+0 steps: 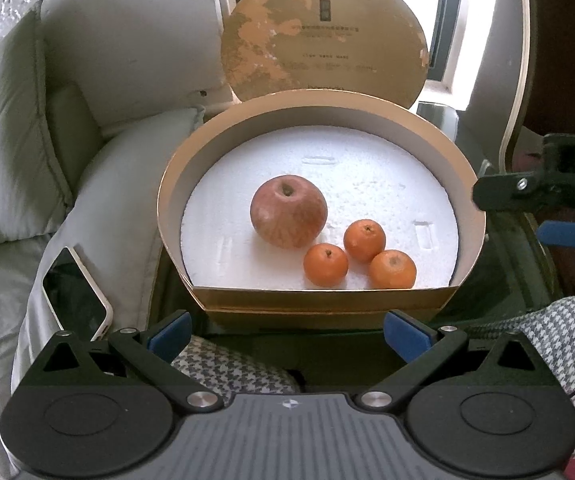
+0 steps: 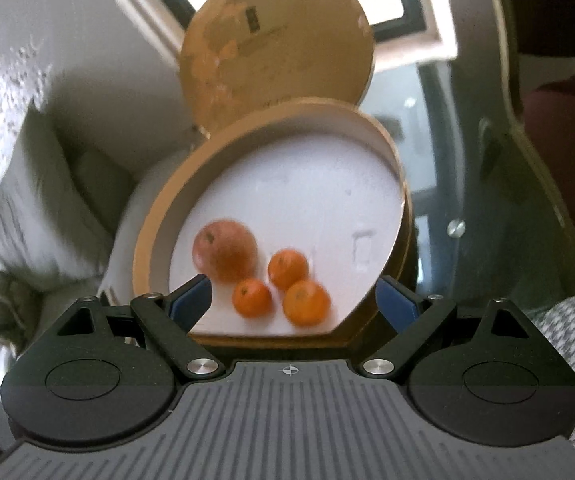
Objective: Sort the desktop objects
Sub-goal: 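Withdraw the right gripper up and away from the box, then move the left gripper to the upright gold lid while the right gripper reaches its rim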
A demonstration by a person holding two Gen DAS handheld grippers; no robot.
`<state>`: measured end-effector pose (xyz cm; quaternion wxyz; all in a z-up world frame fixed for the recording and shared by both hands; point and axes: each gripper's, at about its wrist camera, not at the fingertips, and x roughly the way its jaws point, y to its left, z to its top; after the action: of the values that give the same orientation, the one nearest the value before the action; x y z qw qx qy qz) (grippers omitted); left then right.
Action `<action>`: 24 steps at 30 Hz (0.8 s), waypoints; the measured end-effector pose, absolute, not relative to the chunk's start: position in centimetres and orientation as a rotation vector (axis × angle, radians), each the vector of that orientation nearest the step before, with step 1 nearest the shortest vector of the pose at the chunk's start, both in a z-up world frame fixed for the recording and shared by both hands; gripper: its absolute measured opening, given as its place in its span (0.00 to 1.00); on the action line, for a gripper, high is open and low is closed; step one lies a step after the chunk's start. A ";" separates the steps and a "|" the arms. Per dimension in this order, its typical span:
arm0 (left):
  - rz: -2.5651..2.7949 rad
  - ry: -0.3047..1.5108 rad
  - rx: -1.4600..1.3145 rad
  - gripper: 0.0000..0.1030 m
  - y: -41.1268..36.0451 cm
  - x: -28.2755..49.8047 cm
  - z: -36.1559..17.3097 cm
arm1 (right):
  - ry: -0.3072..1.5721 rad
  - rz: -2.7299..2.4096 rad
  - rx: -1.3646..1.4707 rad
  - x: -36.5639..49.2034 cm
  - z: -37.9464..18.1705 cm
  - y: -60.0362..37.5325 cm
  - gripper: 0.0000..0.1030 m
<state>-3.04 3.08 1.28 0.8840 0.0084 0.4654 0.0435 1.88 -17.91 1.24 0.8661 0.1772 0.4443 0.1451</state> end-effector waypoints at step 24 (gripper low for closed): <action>0.192 0.868 -0.015 0.99 8.4 -1.0 4.9 | 0.657 0.165 0.211 2.7 7.1 -21.6 0.94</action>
<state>-0.96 8.37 4.91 0.9028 -0.0070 0.4199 0.0930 2.69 -21.55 7.09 0.9378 0.1031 0.3216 0.0807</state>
